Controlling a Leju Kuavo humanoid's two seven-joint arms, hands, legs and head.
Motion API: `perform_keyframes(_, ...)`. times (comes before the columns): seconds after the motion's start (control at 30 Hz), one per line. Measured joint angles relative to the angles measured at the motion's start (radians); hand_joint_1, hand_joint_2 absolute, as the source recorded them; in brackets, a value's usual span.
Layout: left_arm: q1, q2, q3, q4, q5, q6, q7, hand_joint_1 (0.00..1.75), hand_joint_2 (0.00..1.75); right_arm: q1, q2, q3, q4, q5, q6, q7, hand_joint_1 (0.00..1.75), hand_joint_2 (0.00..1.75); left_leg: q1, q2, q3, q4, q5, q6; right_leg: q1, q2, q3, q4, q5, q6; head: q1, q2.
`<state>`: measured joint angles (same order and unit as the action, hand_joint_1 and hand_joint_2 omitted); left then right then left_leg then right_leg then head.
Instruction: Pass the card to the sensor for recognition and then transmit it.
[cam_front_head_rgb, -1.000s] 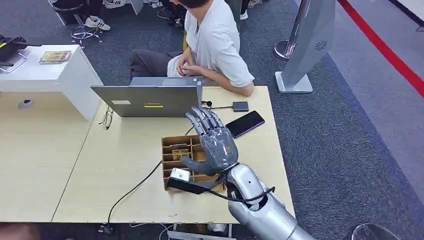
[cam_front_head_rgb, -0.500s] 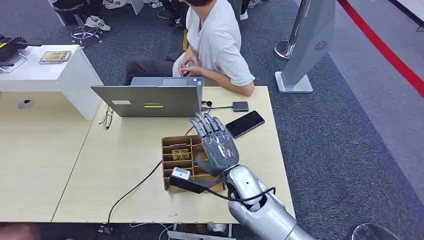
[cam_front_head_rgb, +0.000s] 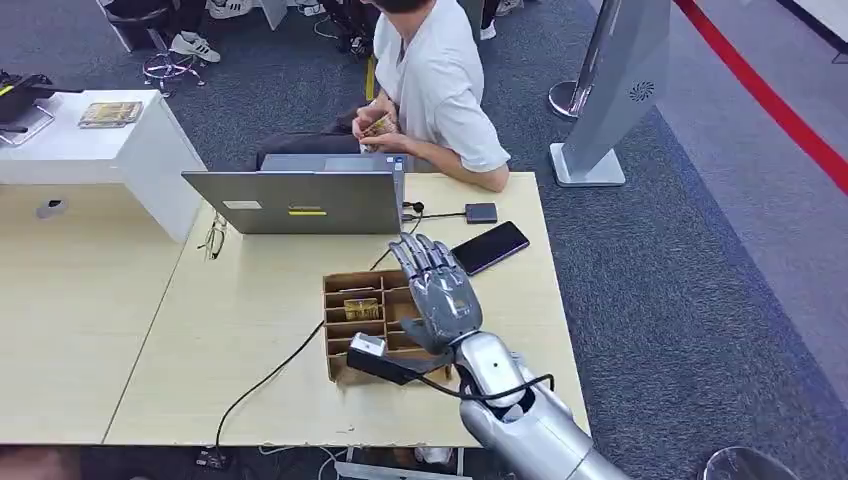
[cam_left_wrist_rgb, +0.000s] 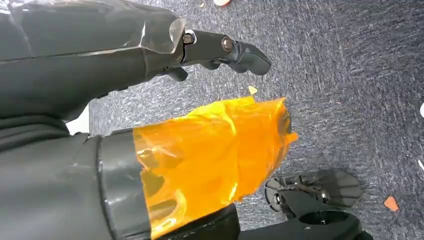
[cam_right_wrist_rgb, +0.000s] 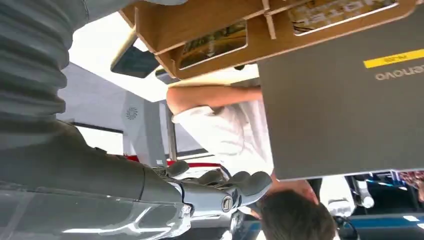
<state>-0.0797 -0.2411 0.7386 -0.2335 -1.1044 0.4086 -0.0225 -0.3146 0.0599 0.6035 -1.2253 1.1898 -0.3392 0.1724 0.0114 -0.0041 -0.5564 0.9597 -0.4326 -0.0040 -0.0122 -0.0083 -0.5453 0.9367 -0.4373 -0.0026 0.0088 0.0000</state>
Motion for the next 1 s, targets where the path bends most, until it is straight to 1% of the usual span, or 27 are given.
perform_keyframes(0.33, 0.000, 0.000, -0.013, 0.000, -0.013, 0.001, 0.000, 0.00, 0.00, 0.001, 0.000, 0.000, 0.027, 0.004, 0.004, 0.008, 0.00, 1.75, 0.000, 0.000, 0.000, 0.000, 0.000, 0.000, 0.000, 0.000, 0.000, 0.000, 0.000, 0.000, 0.000, 0.000)
perform_keyframes(0.37, 0.000, 0.000, -0.015, 0.000, -0.014, 0.001, 0.000, 0.00, 0.00, 0.001, 0.000, 0.000, 0.028, 0.006, 0.005, 0.010, 0.03, 1.75, 0.000, 0.000, 0.000, 0.000, 0.000, 0.000, 0.000, 0.000, 0.000, 0.000, 0.000, 0.000, 0.000, 0.000)
perform_keyframes(0.67, 0.000, 0.000, -0.024, 0.000, -0.018, 0.000, 0.000, 0.00, 0.00, 0.001, 0.000, 0.000, 0.032, 0.016, 0.010, 0.013, 0.03, 1.75, 0.000, 0.000, 0.000, 0.000, 0.000, 0.000, 0.000, 0.000, 0.000, 0.000, 0.000, 0.000, 0.000, 0.000)
perform_keyframes(0.73, 0.000, 0.000, -0.024, 0.000, -0.018, 0.000, 0.000, 0.00, 0.00, 0.000, 0.000, 0.000, 0.033, 0.016, 0.010, 0.013, 0.07, 1.75, 0.000, 0.000, 0.000, 0.000, 0.000, 0.000, 0.000, 0.000, 0.000, 0.000, 0.000, 0.000, 0.000, 0.000)
perform_keyframes(0.77, 0.000, 0.000, -0.024, 0.000, -0.018, 0.000, 0.000, 0.00, 0.00, 0.001, 0.000, 0.000, 0.033, 0.016, 0.010, 0.013, 0.02, 1.75, 0.000, 0.000, 0.000, 0.000, 0.000, 0.000, 0.000, 0.000, 0.000, 0.000, 0.000, 0.000, 0.000, 0.000)
perform_keyframes(0.8, 0.000, 0.000, -0.024, 0.000, -0.018, 0.000, 0.001, 0.00, 0.00, 0.000, 0.000, 0.000, 0.034, 0.016, 0.010, 0.013, 0.00, 1.75, 0.000, 0.000, 0.000, 0.000, 0.000, 0.000, 0.000, 0.000, 0.000, 0.000, 0.000, 0.000, 0.000, 0.000)
perform_keyframes(1.0, 0.000, 0.000, -0.028, 0.000, -0.024, 0.000, 0.003, 0.00, 0.00, -0.003, 0.000, 0.000, 0.035, 0.016, 0.015, 0.013, 0.03, 1.75, 0.000, 0.000, 0.000, 0.000, 0.000, 0.000, 0.000, 0.000, 0.000, 0.000, 0.000, 0.000, 0.000, 0.000)
